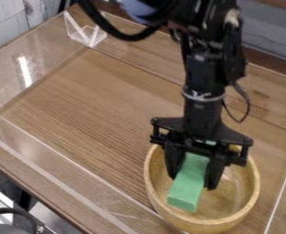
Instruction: Remove the green block from inside the brown bowl and put it on the table
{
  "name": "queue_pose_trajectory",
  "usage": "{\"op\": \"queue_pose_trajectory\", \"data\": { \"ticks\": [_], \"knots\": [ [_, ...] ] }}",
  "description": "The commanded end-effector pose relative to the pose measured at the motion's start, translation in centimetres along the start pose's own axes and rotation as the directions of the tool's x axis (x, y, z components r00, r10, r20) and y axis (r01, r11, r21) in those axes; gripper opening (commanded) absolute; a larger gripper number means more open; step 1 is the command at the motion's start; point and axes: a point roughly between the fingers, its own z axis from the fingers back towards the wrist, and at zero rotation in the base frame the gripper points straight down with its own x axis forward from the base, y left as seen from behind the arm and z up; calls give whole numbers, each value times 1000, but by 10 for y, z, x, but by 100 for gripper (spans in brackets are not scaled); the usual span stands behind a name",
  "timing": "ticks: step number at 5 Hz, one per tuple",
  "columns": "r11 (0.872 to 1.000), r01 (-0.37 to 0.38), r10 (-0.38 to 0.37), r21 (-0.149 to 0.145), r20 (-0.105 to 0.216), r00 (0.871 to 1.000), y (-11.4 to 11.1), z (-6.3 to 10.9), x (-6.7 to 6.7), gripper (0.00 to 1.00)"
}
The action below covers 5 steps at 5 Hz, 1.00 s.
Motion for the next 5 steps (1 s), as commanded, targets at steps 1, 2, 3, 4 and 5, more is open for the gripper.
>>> {"op": "queue_pose_trajectory", "data": {
  "ticks": [1,2,3,4,5],
  "knots": [
    [999,21,-19,-27,69,997,-3,43,4,0],
    [999,24,-22,-22,101,995,5,95,2,0],
    [1000,2,1,-23,141,990,28,132,15,0],
    [1000,-8,10,-15,165,986,63,146,23,0],
    [1000,-19,20,-11,177,984,112,140,35,0]
  ]
}}
